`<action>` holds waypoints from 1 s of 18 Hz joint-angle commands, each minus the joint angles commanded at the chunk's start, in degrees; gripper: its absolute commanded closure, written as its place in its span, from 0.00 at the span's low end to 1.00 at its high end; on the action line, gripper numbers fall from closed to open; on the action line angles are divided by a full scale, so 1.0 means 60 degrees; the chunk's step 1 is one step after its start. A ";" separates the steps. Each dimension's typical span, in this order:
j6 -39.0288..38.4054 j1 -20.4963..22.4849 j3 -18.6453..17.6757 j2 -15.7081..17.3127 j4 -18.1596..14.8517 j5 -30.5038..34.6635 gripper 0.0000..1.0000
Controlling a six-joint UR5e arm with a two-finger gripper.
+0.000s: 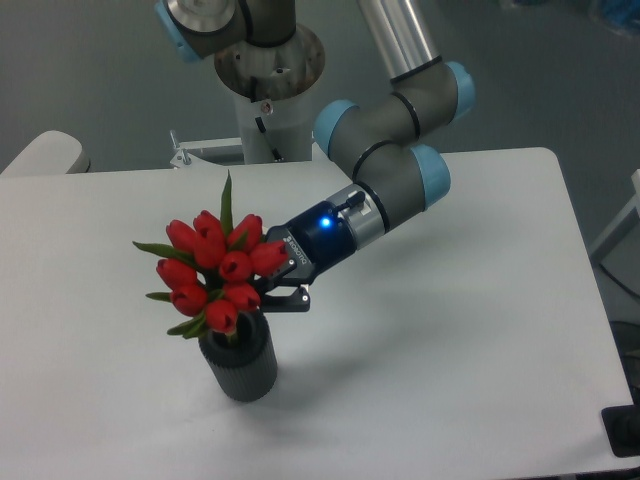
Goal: Insert the flowers into the vase
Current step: 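Lower the tulip stems down into the vase opening, then open the gripper to release the tulip stems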
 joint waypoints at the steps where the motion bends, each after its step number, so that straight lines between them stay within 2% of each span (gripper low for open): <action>1: 0.0073 0.0015 -0.0044 -0.0044 0.0000 0.0000 0.76; 3: 0.0293 0.0029 -0.0103 -0.0176 0.0000 0.0000 0.74; 6: 0.0381 0.0058 -0.0118 -0.0337 0.0000 -0.0015 0.66; 8: 0.0381 0.0073 -0.0118 -0.0411 0.0000 -0.0015 0.43; 9: 0.0381 0.0073 -0.0118 -0.0425 0.0000 -0.0015 0.41; 14: 0.0381 0.0132 -0.0132 -0.0499 0.0000 -0.0015 0.02; 18: 0.0381 0.0190 -0.0161 -0.0528 0.0000 -0.0015 0.00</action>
